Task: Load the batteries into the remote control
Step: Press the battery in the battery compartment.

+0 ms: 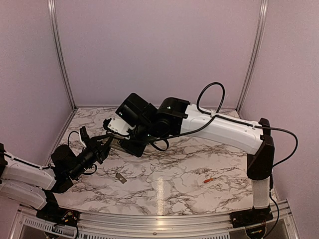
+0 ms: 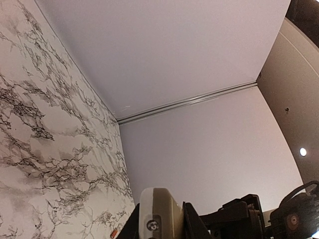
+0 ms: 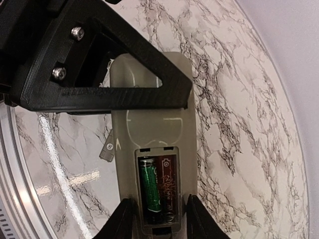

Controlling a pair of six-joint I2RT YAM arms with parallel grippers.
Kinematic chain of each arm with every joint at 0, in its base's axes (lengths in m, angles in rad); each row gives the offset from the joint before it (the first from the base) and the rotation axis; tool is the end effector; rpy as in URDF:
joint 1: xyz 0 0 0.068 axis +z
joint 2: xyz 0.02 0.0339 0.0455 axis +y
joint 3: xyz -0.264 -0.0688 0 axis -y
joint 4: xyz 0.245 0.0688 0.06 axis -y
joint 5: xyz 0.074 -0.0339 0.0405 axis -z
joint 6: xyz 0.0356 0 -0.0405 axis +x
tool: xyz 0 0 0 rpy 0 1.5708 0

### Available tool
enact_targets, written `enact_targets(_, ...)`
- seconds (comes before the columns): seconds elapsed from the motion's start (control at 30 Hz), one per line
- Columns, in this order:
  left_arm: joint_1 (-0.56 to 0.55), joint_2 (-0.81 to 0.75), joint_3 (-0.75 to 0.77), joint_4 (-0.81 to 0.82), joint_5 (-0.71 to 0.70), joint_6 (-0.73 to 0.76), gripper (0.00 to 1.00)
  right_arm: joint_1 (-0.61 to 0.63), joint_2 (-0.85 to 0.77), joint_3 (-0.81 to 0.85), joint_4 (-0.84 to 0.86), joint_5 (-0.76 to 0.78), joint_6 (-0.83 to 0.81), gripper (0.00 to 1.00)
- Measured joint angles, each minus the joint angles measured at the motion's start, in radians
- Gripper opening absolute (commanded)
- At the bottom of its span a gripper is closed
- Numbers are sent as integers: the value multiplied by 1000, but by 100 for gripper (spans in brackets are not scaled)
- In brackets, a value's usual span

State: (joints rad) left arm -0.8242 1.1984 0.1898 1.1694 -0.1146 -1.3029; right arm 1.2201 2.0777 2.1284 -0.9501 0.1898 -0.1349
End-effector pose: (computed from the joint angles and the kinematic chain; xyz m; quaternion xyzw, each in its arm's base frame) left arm 0.1478 -0.1538 0.2016 -0.1957 0.6182 -0.6466 0.4018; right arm 0.1635 0.4274 0.3313 -0.5649 0.7519 0.0927 0.3270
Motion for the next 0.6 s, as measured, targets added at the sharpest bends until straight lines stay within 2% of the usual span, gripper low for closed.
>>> enact_targets(0.6, 0, 8, 0, -8, -10, -23, 0, 10, 6, -2, -2, 15, -9, 36)
